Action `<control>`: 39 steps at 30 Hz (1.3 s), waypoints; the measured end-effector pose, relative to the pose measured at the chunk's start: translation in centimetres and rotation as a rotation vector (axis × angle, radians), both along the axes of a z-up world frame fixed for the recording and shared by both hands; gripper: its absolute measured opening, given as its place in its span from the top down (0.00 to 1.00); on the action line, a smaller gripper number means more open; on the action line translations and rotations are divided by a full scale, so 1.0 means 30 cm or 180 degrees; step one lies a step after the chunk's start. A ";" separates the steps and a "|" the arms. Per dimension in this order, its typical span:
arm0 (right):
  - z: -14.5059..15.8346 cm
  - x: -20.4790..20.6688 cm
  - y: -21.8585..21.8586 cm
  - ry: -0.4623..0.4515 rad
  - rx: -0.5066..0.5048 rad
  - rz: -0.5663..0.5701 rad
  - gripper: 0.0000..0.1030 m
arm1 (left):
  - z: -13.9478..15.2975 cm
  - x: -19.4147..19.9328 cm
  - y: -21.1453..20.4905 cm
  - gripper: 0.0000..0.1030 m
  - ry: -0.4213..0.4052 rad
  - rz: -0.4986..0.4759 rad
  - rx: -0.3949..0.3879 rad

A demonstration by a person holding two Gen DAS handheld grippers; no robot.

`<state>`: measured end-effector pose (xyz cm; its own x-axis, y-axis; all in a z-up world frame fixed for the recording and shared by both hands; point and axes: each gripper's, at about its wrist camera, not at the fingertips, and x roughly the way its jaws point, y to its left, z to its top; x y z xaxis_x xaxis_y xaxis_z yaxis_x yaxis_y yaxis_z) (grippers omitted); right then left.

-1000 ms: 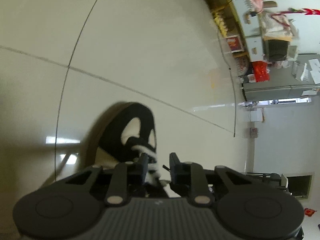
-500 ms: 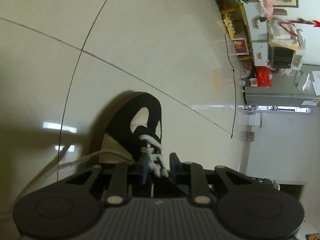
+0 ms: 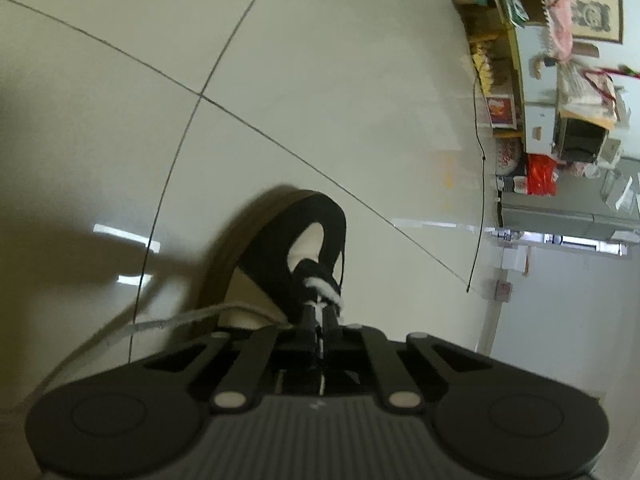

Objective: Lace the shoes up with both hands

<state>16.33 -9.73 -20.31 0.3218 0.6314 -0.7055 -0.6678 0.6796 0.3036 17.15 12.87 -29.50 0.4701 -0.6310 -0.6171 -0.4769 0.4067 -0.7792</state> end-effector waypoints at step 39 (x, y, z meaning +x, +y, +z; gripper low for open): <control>0.226 -0.047 -0.163 -0.0388 -0.1217 0.0915 0.97 | 0.078 -0.056 0.025 0.22 -0.0066 -0.0360 0.0522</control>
<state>14.91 -14.63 -13.52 0.2673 0.4100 -0.8720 -0.8597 0.5102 -0.0236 15.48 13.61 -27.16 0.4155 -0.5723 -0.7069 -0.4053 0.5793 -0.7072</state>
